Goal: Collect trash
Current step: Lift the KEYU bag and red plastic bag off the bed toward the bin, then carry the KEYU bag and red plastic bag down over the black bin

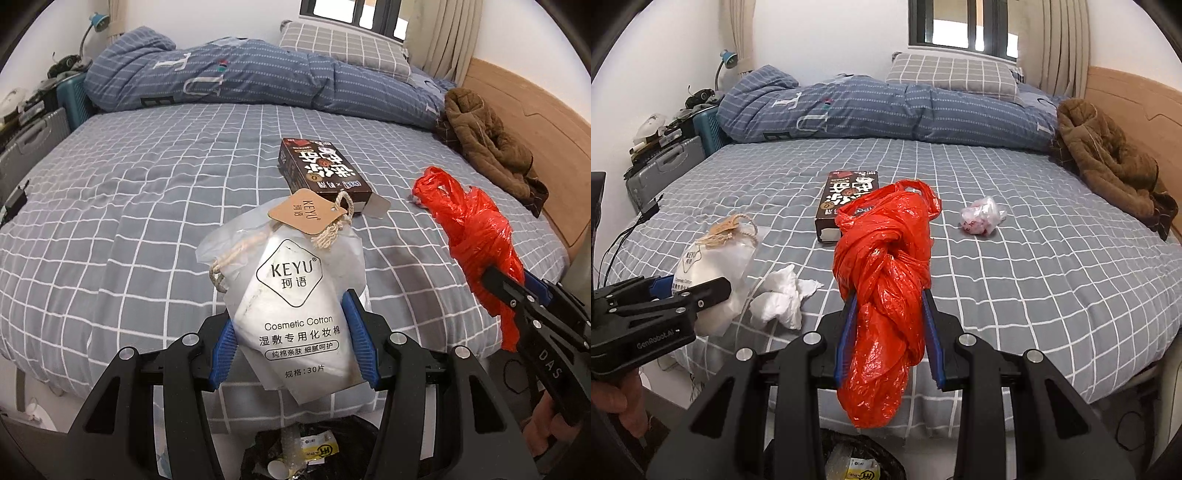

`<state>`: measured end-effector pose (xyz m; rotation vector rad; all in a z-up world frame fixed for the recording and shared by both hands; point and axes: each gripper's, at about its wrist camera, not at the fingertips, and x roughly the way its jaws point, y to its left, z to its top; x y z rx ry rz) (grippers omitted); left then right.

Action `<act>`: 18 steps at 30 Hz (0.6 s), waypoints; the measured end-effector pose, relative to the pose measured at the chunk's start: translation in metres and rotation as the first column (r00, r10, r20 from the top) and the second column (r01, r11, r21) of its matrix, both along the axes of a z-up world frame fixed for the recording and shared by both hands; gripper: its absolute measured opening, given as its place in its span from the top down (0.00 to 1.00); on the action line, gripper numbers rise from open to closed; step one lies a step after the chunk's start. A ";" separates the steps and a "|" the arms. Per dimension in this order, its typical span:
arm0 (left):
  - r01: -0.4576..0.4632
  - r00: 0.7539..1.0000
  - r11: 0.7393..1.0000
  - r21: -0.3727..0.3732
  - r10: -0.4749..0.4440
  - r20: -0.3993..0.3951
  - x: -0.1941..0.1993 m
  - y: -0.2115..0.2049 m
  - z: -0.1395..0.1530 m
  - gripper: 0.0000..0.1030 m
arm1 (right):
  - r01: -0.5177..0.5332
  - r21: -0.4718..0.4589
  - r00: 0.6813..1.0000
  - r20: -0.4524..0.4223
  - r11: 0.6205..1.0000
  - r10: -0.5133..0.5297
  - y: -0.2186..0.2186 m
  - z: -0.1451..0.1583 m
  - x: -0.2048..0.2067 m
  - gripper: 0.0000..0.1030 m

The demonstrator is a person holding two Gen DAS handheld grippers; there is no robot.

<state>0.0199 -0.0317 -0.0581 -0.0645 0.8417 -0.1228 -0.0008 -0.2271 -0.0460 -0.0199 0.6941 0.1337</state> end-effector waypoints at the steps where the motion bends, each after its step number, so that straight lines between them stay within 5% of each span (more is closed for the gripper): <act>1: 0.001 1.000 1.000 0.000 -0.001 0.000 -0.003 -0.001 0.000 0.49 | 0.000 0.001 1.000 -0.001 1.000 0.000 0.000 0.000 -0.003 0.69; 18: -0.007 1.000 1.000 0.010 0.007 -0.022 -0.040 0.000 -0.002 0.49 | -0.013 0.003 0.999 -0.029 1.000 0.013 0.004 -0.003 -0.041 0.69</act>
